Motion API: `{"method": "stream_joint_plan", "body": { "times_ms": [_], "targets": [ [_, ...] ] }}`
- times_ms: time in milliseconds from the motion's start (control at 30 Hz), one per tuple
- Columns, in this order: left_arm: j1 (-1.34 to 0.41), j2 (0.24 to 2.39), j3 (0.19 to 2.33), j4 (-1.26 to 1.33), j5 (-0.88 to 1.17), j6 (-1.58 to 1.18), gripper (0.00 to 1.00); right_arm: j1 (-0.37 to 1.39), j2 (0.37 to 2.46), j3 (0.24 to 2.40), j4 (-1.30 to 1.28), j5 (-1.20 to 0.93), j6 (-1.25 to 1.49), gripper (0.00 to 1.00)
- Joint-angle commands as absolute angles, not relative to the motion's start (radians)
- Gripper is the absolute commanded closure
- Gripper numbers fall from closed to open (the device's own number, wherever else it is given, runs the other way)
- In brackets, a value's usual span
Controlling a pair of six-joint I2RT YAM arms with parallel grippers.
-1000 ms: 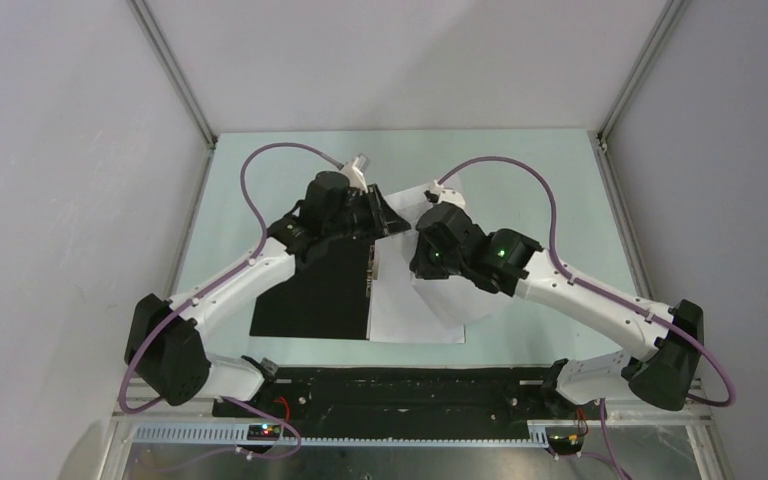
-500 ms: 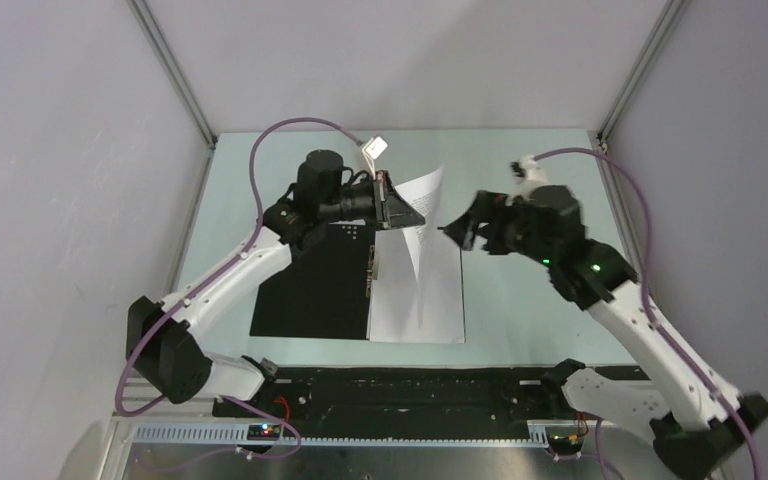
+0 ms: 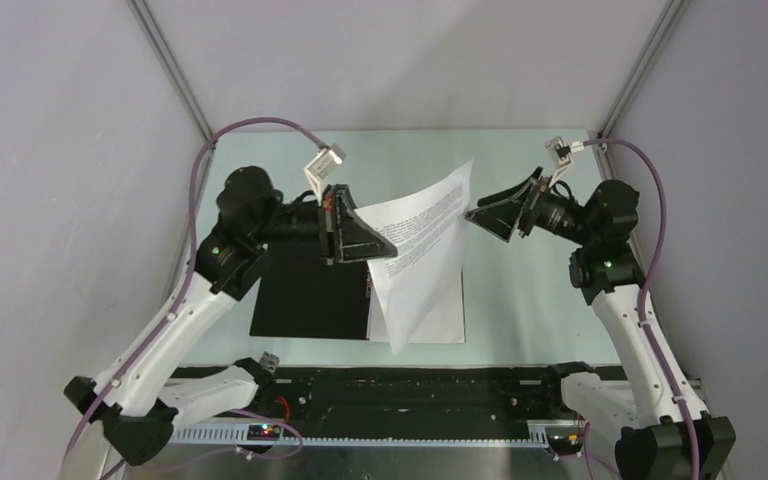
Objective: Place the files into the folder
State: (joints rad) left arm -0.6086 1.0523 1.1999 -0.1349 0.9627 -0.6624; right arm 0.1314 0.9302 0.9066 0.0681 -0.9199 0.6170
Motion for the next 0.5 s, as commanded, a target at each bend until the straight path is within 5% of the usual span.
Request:
{"method": "stream_joint_plan", "body": {
  "times_ms": [0, 200, 467],
  "targets": [
    [-0.612, 1.008, 1.236, -0.120, 1.032, -0.666, 1.00, 0.131, 0.973, 0.915, 0.498, -1.144, 0.830, 0.01],
    [-0.608, 0.996, 1.248, -0.136, 0.939, -0.657, 1.00, 0.228, 0.999, 0.916, 0.734, -1.179, 0.991, 0.01],
    [-0.570, 0.975, 1.272, -0.178, 0.765, -0.594, 1.00, 0.395, 0.881, 0.902, 0.309, -1.095, 0.701, 0.16]
  ]
}}
